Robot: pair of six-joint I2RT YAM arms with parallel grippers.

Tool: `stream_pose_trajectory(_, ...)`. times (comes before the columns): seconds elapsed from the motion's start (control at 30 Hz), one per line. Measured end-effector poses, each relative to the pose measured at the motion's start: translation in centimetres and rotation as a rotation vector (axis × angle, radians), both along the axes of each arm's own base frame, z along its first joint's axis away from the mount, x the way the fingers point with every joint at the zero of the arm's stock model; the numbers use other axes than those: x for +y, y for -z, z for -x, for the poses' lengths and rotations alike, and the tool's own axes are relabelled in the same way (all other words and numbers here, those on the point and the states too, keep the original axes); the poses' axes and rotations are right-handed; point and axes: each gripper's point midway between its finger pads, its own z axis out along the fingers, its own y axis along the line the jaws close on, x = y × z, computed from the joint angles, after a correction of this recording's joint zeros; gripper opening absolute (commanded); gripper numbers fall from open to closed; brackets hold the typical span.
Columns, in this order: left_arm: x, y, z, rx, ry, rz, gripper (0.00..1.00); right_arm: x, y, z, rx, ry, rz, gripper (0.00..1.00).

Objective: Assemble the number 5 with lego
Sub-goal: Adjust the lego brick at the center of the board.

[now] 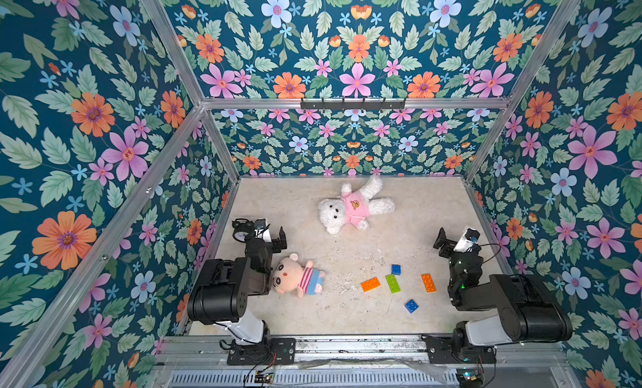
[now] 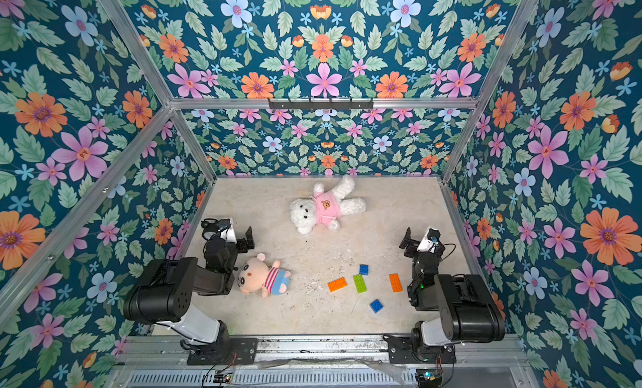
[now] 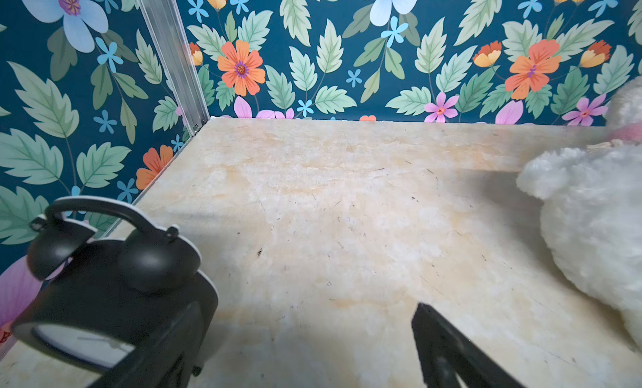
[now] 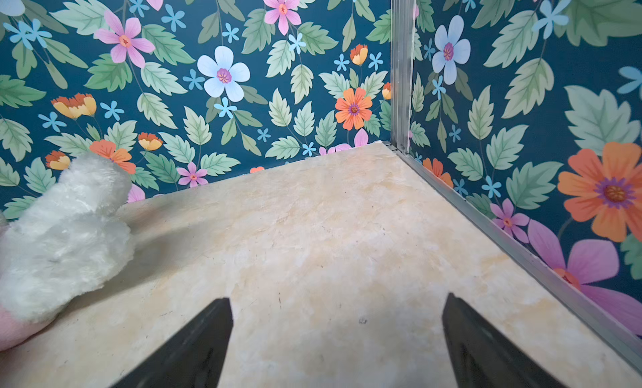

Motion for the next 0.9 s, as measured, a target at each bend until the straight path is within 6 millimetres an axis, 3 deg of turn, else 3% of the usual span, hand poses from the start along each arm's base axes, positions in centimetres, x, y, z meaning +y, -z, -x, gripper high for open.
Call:
stream_pose_trajectory(0.53,0.2,-0.2,0.7,-0.006,-0.013,-0.001,0.99,-0.7,-0.1,0.0,-0.004,0.041,-0.005,0.99)
stream_pose_trajectory(0.6,0.4,-1.4,1.0,-0.033,-0.024,-0.001,0.99,-0.8,0.1,0.6,-0.001,0.046,-0.005,0.99)
stream_pose_trajectory(0.7,0.8,-5.2,0.6,-0.093,-0.052,0.024,0.99,-1.0,-1.0,1.1,-0.036,0.059,-0.011,0.99)
stream_pose_trajectory(0.77,1.2,-8.0,0.2,-0.129,-0.080,0.057,0.99,-1.0,-2.6,1.2,-0.077,0.069,-0.015,0.99)
stream_pose_trajectory(0.9,2.3,-11.2,0.4,-0.126,-0.164,0.154,0.99,-1.9,-7.4,0.3,-0.136,0.127,-0.092,0.99)
